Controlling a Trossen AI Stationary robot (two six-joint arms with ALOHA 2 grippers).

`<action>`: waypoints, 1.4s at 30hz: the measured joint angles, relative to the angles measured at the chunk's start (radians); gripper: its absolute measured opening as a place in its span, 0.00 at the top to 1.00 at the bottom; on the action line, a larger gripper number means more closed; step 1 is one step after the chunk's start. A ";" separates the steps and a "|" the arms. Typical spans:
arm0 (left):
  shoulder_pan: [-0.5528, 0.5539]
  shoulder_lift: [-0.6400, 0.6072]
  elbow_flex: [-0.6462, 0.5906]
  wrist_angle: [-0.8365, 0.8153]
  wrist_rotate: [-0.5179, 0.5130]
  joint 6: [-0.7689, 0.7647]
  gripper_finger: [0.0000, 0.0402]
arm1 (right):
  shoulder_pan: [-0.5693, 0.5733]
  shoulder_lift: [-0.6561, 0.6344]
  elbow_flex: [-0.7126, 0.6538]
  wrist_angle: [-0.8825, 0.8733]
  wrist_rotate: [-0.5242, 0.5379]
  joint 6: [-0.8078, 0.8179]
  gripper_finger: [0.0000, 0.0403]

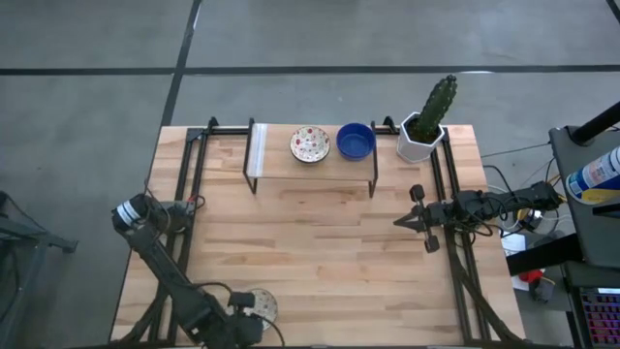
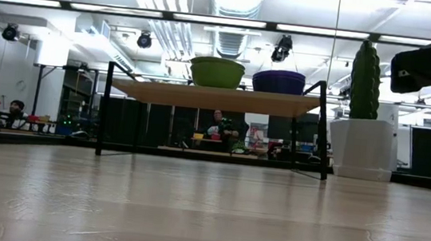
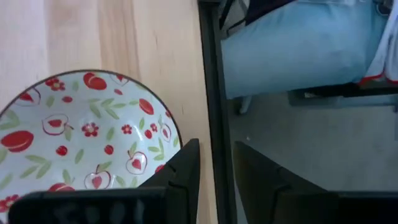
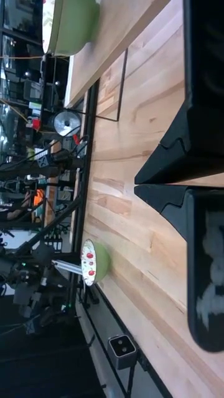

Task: Pick & Place Mini bowls
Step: Stack the green patterned bowl on top of the other green patterned bowl on the shelf

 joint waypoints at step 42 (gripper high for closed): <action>-0.026 0.004 -0.186 0.100 -0.140 -0.050 0.78 | 0.000 0.000 0.000 0.000 0.000 -0.008 0.98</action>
